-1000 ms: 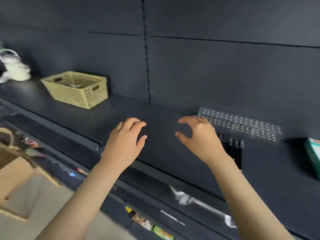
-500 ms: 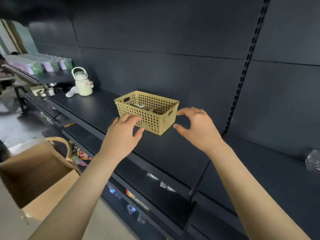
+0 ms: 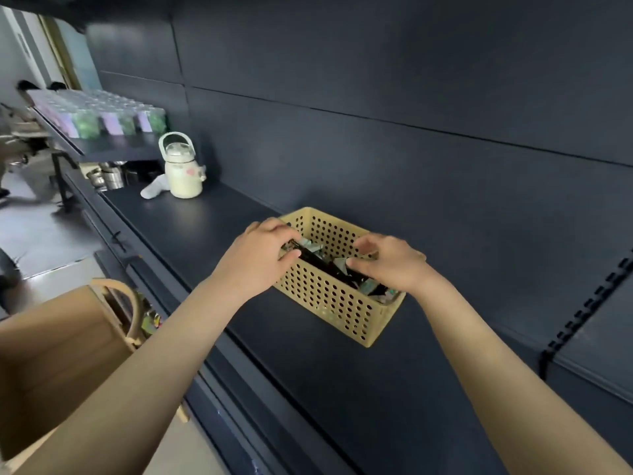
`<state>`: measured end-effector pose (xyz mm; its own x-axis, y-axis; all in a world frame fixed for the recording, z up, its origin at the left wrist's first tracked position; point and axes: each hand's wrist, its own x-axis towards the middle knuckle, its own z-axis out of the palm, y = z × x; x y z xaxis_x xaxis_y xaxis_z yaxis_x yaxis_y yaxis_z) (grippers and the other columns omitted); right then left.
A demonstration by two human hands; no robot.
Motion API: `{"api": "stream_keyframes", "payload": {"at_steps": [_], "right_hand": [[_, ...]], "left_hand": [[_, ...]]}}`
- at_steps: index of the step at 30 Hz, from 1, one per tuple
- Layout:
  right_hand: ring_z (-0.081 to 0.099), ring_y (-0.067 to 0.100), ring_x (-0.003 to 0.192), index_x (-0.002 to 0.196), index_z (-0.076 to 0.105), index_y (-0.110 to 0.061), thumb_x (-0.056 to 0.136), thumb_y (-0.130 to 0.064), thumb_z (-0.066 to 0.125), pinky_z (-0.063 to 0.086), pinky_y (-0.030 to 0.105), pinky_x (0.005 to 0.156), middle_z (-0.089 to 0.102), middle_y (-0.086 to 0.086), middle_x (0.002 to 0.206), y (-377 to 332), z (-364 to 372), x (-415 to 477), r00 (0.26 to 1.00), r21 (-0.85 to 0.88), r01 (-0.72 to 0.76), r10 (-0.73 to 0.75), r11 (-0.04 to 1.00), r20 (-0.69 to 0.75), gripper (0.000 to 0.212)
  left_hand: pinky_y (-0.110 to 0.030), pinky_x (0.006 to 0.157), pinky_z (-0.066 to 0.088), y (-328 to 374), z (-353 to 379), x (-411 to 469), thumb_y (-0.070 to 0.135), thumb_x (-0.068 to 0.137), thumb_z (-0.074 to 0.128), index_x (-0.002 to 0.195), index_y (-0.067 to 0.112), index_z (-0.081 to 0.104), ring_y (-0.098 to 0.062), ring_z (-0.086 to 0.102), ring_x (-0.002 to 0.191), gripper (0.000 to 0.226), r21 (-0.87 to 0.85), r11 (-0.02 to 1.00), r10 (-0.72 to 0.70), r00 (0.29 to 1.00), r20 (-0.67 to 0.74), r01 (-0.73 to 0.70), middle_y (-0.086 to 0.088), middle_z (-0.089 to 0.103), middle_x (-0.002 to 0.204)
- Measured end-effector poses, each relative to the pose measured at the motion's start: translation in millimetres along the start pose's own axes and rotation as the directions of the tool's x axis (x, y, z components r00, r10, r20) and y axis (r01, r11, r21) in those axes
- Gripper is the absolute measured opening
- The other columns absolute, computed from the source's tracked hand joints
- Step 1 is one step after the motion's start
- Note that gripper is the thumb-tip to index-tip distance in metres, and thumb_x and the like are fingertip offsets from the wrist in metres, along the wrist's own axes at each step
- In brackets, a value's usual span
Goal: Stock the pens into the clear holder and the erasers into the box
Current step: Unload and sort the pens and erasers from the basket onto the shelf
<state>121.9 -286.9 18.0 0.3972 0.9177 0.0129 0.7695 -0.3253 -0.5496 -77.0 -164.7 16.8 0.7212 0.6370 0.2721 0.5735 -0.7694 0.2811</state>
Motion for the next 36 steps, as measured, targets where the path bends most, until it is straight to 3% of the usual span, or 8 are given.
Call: {"api": "stream_keyframes", "payload": {"at_steps": [7, 14, 18, 20, 25, 29, 33, 36], "right_hand": [[0.050, 0.021, 0.127, 0.140, 0.049, -0.017, 0.085, -0.063, 0.061, 0.040, 0.036, 0.106, 0.051, 0.000, 0.142, 16, 25, 64, 0.933, -0.031, -0.279, 0.279, 0.960, 0.227, 0.072], [0.044, 0.022, 0.134, 0.147, 0.040, -0.018, 0.079, -0.077, 0.055, 0.037, 0.040, 0.111, 0.045, 0.001, 0.150, 17, 44, 106, 0.814, -0.220, -0.416, 0.469, 0.882, 0.343, 0.092], [0.054, 0.015, 0.104, 0.110, 0.064, -0.022, 0.083, -0.069, 0.058, 0.043, 0.027, 0.082, 0.060, -0.008, 0.106, 9, 45, 116, 0.803, -0.174, -0.489, 0.519, 0.855, 0.294, 0.054], [0.053, 0.011, 0.084, 0.082, 0.056, -0.028, 0.082, -0.065, 0.063, 0.040, 0.026, 0.068, 0.055, -0.011, 0.082, 6, 49, 117, 0.817, -0.133, -0.497, 0.514, 0.858, 0.262, 0.038], [0.050, 0.012, 0.113, 0.136, 0.042, -0.018, 0.078, -0.056, 0.073, 0.041, 0.025, 0.093, 0.053, -0.004, 0.128, -4, 69, 113, 0.822, -0.018, -0.539, 0.531, 0.842, 0.204, 0.076], [0.052, 0.011, 0.102, 0.136, 0.044, -0.021, 0.077, -0.063, 0.069, 0.043, 0.026, 0.086, 0.056, -0.006, 0.125, -9, 74, 118, 0.815, -0.062, -0.540, 0.540, 0.839, 0.212, 0.076], [0.058, 0.012, 0.103, 0.117, 0.051, -0.033, 0.080, -0.065, 0.064, 0.048, 0.029, 0.091, 0.062, -0.009, 0.114, -14, 79, 126, 0.811, -0.028, -0.538, 0.526, 0.843, 0.254, 0.050], [0.054, 0.017, 0.121, 0.141, 0.042, -0.031, 0.078, -0.067, 0.065, 0.043, 0.036, 0.106, 0.057, -0.007, 0.135, -18, 85, 133, 0.839, -0.026, -0.488, 0.477, 0.873, 0.261, 0.076]], "left_hand": [[-0.038, 0.109, 0.037, -36, 34, 102, 0.040, 0.096, 0.054, 0.132, 0.026, 0.057, -0.015, 0.043, 0.130, 0.038, -0.078, 0.979, 0.205, 0.935, 0.289, -0.190, 0.007, 0.049, 0.139], [-0.045, 0.116, 0.023, -70, 53, 149, 0.049, 0.099, 0.042, 0.141, 0.031, 0.045, -0.021, 0.023, 0.143, 0.046, -0.045, 0.954, 0.295, 0.907, 0.301, -0.296, 0.006, 0.031, 0.154], [-0.048, 0.117, 0.020, -86, 53, 151, 0.057, 0.097, 0.037, 0.154, 0.034, 0.012, -0.027, 0.005, 0.150, 0.066, -0.046, 0.966, 0.253, 0.903, 0.347, -0.253, 0.001, -0.003, 0.164], [-0.044, 0.118, 0.017, -95, 54, 153, 0.058, 0.096, 0.036, 0.155, 0.035, -0.004, -0.024, 0.003, 0.151, 0.074, -0.198, 0.968, 0.225, 0.883, 0.413, -0.154, 0.005, -0.010, 0.164], [-0.030, 0.115, 0.019, -101, 60, 150, 0.049, 0.101, 0.034, 0.156, 0.025, 0.004, -0.009, 0.010, 0.149, 0.067, -0.342, 0.931, 0.265, 0.885, 0.383, -0.131, 0.014, -0.010, 0.162], [-0.028, 0.112, 0.024, -101, 60, 150, 0.043, 0.103, 0.035, 0.155, 0.022, 0.014, -0.009, 0.015, 0.148, 0.060, -0.369, 0.921, 0.268, 0.892, 0.364, -0.126, 0.014, -0.006, 0.163], [-0.030, 0.112, 0.027, -100, 63, 150, 0.043, 0.102, 0.035, 0.155, 0.020, 0.013, -0.014, 0.020, 0.147, 0.062, -0.349, 0.928, 0.259, 0.897, 0.357, -0.129, 0.012, -0.008, 0.163], [-0.032, 0.113, 0.028, -101, 66, 150, 0.044, 0.102, 0.035, 0.155, 0.020, 0.014, -0.018, 0.020, 0.148, 0.062, -0.343, 0.930, 0.256, 0.899, 0.355, -0.129, 0.012, -0.009, 0.163]]}}
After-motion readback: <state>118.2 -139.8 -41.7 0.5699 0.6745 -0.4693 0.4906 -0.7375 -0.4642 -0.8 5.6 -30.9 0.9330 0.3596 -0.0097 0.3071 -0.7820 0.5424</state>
